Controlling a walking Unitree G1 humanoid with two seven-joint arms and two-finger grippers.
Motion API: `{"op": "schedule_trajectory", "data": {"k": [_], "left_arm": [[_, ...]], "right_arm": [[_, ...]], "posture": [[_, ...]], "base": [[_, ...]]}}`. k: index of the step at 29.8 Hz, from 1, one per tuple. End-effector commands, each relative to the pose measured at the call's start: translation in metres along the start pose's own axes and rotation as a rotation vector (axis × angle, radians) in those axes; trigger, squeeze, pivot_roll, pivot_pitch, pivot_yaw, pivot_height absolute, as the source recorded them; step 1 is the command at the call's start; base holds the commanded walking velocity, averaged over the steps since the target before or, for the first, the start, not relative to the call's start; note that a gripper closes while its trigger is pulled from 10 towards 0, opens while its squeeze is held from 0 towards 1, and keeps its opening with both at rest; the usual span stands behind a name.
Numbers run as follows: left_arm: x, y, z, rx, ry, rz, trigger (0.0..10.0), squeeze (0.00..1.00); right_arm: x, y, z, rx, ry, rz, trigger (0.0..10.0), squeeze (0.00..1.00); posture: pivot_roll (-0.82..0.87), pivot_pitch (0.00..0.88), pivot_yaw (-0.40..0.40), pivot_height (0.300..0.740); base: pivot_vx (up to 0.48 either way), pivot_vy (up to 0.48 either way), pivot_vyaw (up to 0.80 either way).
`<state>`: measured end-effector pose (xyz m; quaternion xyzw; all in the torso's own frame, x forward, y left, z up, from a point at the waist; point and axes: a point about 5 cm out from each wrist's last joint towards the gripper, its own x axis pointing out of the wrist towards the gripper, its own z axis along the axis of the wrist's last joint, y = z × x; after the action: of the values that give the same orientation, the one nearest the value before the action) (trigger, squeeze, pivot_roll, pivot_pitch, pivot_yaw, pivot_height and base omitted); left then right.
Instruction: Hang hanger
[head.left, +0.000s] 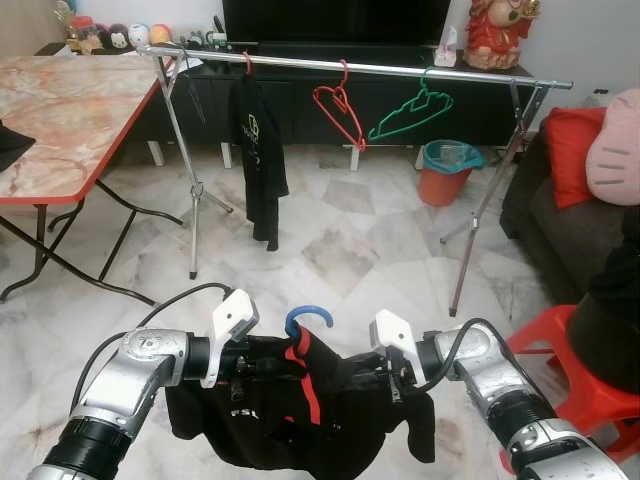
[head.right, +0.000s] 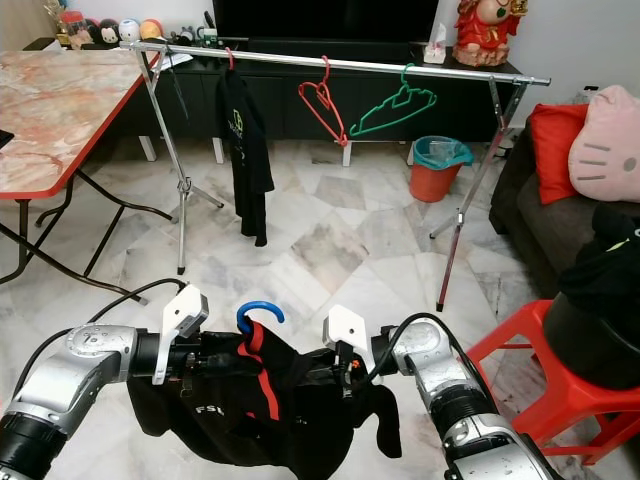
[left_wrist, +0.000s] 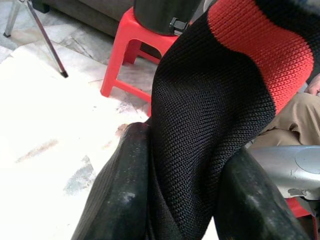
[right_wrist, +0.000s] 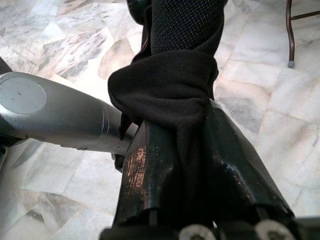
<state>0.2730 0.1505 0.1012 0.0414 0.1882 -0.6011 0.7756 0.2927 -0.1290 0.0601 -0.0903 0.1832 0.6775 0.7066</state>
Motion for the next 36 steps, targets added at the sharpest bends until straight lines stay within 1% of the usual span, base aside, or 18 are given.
{"op": "schedule_trajectory", "data": {"k": [1,7,8,9,17,28,29,31,32,33,36], "left_arm": [[0.0122,-0.012,-0.0064,-0.018,0.021,-0.104,0.0,0.0],[0.0125,-0.0117,-0.006,-0.017,0.017,-0.1,0.0,0.0],[0.0126,-0.0117,-0.006,-0.018,0.017,-0.099,0.0,0.0],[0.0126,-0.0117,-0.0061,-0.018,0.017,-0.098,0.0,0.0],[0.0123,-0.0112,-0.0072,-0.021,0.018,-0.093,0.0,0.0],[0.0113,-0.0114,-0.0096,-0.022,0.029,-0.093,0.0,0.0],[0.0113,-0.0114,-0.0096,-0.022,0.03,-0.093,0.0,0.0],[0.0114,-0.0115,-0.0098,-0.023,0.029,-0.093,0.0,0.0],[0.0115,-0.0116,-0.0098,-0.023,0.029,-0.093,0.0,0.0],[0.0119,-0.0117,-0.0099,-0.023,0.028,-0.094,0.0,0.0],[0.0122,-0.0118,-0.0099,-0.023,0.027,-0.094,0.0,0.0]], "right_arm": [[-0.0029,-0.0132,0.0254,-0.076,-0.07,-0.059,0.0,0.0],[-0.002,-0.0133,0.0239,-0.072,-0.06,-0.065,0.0,0.0],[-0.0024,-0.014,0.0237,-0.066,-0.06,-0.075,0.0,0.66],[-0.0029,-0.0151,0.0235,-0.057,-0.059,-0.086,0.0,1.0],[-0.0041,-0.0155,0.0216,-0.051,-0.045,-0.09,0.0,1.0],[-0.0041,-0.0108,0.0164,-0.036,-0.028,-0.039,0.0,1.0],[-0.0042,-0.0107,0.0163,-0.035,-0.027,-0.037,0.3,1.0],[-0.0045,-0.0102,0.0162,-0.035,-0.027,-0.029,2.0,1.0],[-0.0047,-0.0104,0.0162,-0.036,-0.027,-0.032,3.7,1.0],[-0.0049,-0.0107,0.016,-0.042,-0.024,-0.04,10.0,1.0],[-0.005,-0.0107,0.0158,-0.046,-0.023,-0.043,10.0,1.0]], "posture": [[0.03,0.0,-0.057,0.74],[0.03,0.0,-0.06,0.74],[0.03,0.0,-0.06,0.74],[0.03,0.0,-0.06,0.74],[0.03,0.0,-0.06,0.74],[0.03,0.0,-0.061,0.74],[0.03,0.0,-0.061,0.74],[0.03,0.0,-0.061,0.74],[0.03,0.0,-0.061,0.74],[0.03,0.0,-0.062,0.74],[0.03,0.0,-0.062,0.74]], "base": [[0.0,0.0,0.0],[0.0,0.0,0.0],[0.0,0.0,0.0],[0.0,0.0,0.0],[0.0,0.0,0.0],[0.0,0.0,0.0],[0.0,0.0,0.0],[0.0,0.0,0.0],[0.0,0.0,0.0],[0.0,0.0,0.0],[0.0,0.0,0.0]]}}
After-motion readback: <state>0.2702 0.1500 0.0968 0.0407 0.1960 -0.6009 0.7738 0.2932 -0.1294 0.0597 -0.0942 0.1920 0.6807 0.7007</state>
